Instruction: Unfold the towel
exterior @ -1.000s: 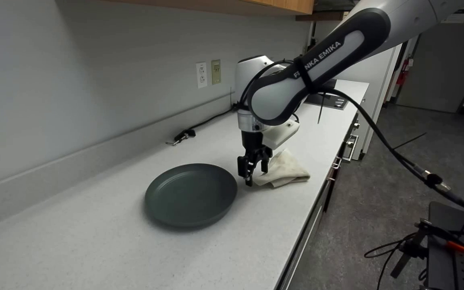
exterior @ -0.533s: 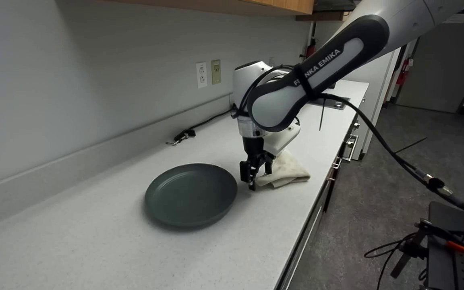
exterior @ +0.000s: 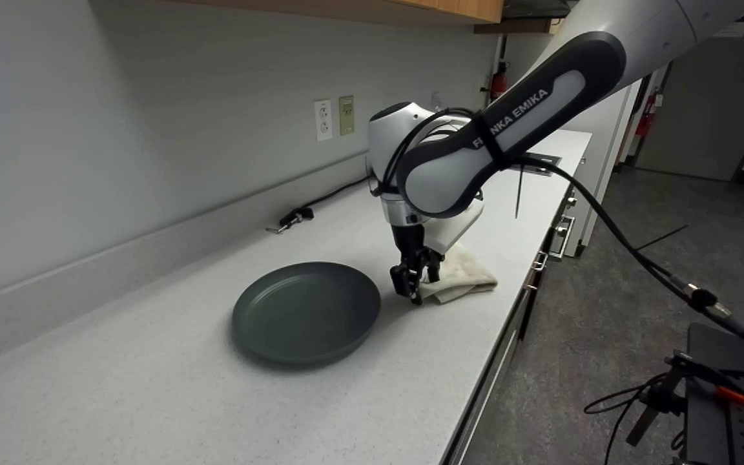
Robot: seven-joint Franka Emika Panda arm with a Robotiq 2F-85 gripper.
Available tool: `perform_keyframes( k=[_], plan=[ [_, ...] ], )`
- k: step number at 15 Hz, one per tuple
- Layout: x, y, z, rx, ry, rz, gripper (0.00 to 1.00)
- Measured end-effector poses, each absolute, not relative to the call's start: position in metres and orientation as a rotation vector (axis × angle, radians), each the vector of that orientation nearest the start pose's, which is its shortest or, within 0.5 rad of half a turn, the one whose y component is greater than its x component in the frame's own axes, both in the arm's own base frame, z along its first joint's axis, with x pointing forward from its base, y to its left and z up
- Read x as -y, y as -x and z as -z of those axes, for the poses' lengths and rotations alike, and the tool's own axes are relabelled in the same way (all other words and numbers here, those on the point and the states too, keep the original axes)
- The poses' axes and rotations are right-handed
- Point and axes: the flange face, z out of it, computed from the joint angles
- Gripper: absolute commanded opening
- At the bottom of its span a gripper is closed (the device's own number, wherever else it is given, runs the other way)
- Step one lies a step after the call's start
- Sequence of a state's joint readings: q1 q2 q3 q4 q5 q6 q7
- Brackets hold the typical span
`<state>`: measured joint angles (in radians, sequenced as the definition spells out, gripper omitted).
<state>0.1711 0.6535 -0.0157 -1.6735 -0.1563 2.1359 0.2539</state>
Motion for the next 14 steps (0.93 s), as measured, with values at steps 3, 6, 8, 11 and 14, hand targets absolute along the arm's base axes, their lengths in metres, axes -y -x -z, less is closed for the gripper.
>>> perform_keyframes(
  k=[3,6,8,11,14],
  plan=[
    [-0.098,-0.652,-0.21,0.001,3.305,-0.279,0.13],
    [-0.097,-0.653,-0.214,0.01,3.314,-0.275,0.0],
    [-0.099,-0.653,-0.218,0.022,3.32,-0.264,0.0],
    [-0.107,-0.654,-0.235,0.068,3.342,-0.223,0.02],
    [-0.12,-0.651,-0.269,0.141,3.384,-0.188,0.02]
  ],
)
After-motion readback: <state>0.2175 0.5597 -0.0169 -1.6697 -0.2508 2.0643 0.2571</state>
